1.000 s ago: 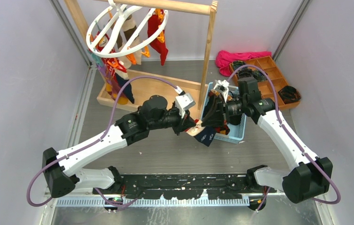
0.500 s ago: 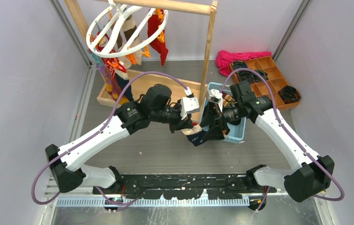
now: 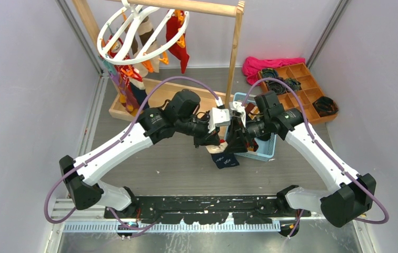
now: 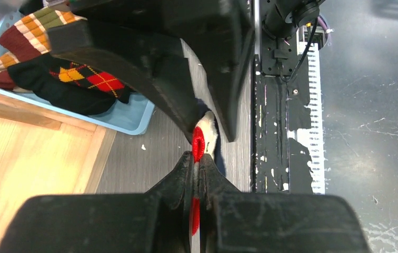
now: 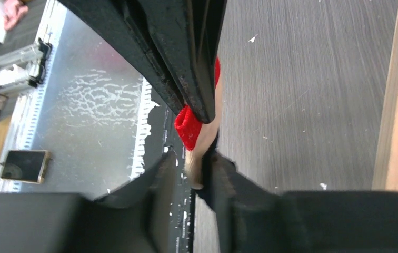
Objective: Clip the socks to the hanger
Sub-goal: Pick up the sock from the bin.
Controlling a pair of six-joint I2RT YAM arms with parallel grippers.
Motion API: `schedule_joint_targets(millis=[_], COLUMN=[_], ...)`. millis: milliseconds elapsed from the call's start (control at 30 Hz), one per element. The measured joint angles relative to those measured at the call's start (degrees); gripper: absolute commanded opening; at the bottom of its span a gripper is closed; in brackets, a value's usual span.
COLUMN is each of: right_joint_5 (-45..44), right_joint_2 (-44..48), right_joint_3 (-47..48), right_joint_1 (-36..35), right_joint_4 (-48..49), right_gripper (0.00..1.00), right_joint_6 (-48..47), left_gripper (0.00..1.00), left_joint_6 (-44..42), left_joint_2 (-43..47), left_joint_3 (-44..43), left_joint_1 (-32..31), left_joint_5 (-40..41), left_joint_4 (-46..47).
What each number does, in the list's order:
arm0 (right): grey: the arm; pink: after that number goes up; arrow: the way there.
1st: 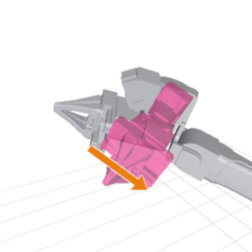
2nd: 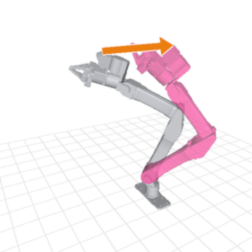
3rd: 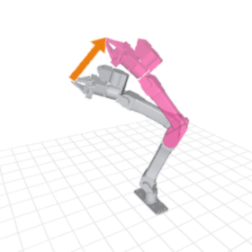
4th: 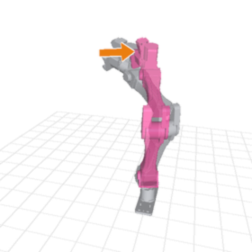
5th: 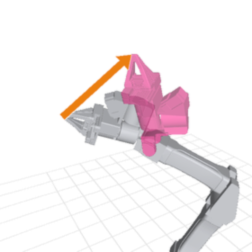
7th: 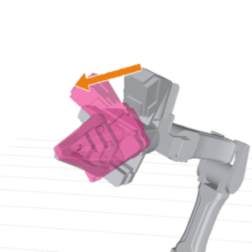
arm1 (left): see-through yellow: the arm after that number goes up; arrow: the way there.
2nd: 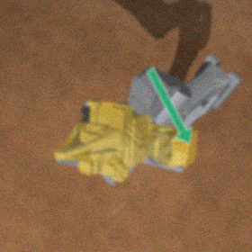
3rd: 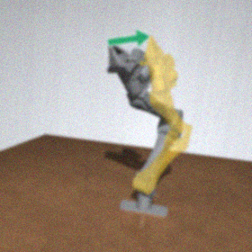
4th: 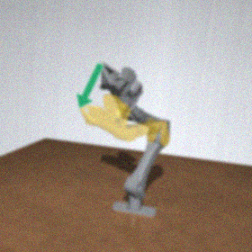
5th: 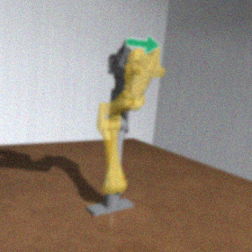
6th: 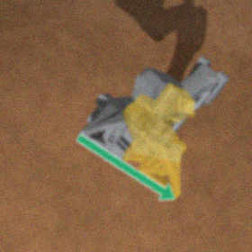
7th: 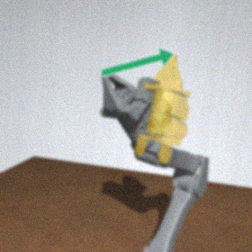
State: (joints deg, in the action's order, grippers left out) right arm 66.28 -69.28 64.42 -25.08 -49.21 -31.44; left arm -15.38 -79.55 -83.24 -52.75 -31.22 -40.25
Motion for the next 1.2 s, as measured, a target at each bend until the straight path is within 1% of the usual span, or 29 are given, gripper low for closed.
schedule_joint_targets(millis=[67, 133, 200, 267, 367, 400, 467, 567, 633, 700, 733, 833, 900, 967, 1200], right_joint_5=[-0.39, -0.61, -0.68, -0.61, -0.44, -0.39, -0.04, 0.9, 1.57, 2.16, 2.51, 3.23, 3.63, 4.11, 5.57], right_joint_2=[0.0, 0.0, 0.0, 0.0, -0.02, -0.11, -0.13, -0.13, -0.13, -0.13, -0.13, -0.13, -0.13, -0.13, -0.13], right_joint_3=[0.0, 0.0, 0.0, 0.0, 0.44, 0.81, 1.66, 2.47, 2.56, 2.56, 2.56, 2.56, 2.56, 2.56, 2.56], right_joint_1=[-0.5, -0.85, -1.07, -1.07, -1.07, -1.07, -1.05, -0.92, -0.68, -0.66, -0.61, -0.57, -0.57, -0.57, -0.57], right_joint_4=[0.11, 0.2, 0.15, 0.02, -1.03, -1.7, -3.52, -5.79, -6.88, -7.8, -8.26, -9.18, -9.6, -9.77, -9.79], right_gripper=[0.14, 0.04, 0.01, 0.01, 0.01, 0.01, 0.01, 0.01, 0.01, 0.01, 0.01, 0.01, 0.01, 0.01, 0.01], right_joint_6=[0.2, 0.24, 0.22, 0.17, -0.52, -1.07, -2.71, -5.05, -6.25, -7.06, -7.5, -8.39, -8.98, -9.35, -11.15], left_gripper=[0.0, 0.0, 0.01, 0.05, 0.32, 0.42, 0.56, 0.7, 0.77, 0.79, 0.8, 0.79, 0.78, 0.77, 0.75], left_joint_6=[-0.11, -0.11, -0.09, 0.15, 1.99, 3.15, 6.51, 12.37, 15.72, 18.75, 19.98, 24.39, 27.61, 30.34, 36.98], left_joint_2=[0.0, 0.0, 0.0, 0.0, 1.46, 2.82, 7.37, 17.86, 25.16, 32.65, 35.01, 39.21, 38.1, 35.78, 25.99], left_joint_3=[-0.2, -0.2, -0.2, -0.11, 3.1, 5.53, 12.92, 27.1, 35.6, 43.93, 47.06, 56.06, 59.76, 61.59, 63.98], left_joint_1=[0.0, 0.0, 0.0, 0.0, 0.0, 0.0, 0.0, 0.0, 0.02, 0.0, 0.0, 0.0, 0.0, 0.0, -0.24], left_joint_5=[-0.15, -0.31, -0.33, -0.26, 1.27, 2.19, 4.52, 7.74, 9.03, 9.33, 9.31, 8.96, 8.87, 8.96, 9.2], left_joint_4=[-0.11, -0.22, -0.28, 0.13, 4.61, 6.91, 13.46, 24.57, 32.28, 41.22, 45.03, 58.64, 65.72, 71.04, 87.45])
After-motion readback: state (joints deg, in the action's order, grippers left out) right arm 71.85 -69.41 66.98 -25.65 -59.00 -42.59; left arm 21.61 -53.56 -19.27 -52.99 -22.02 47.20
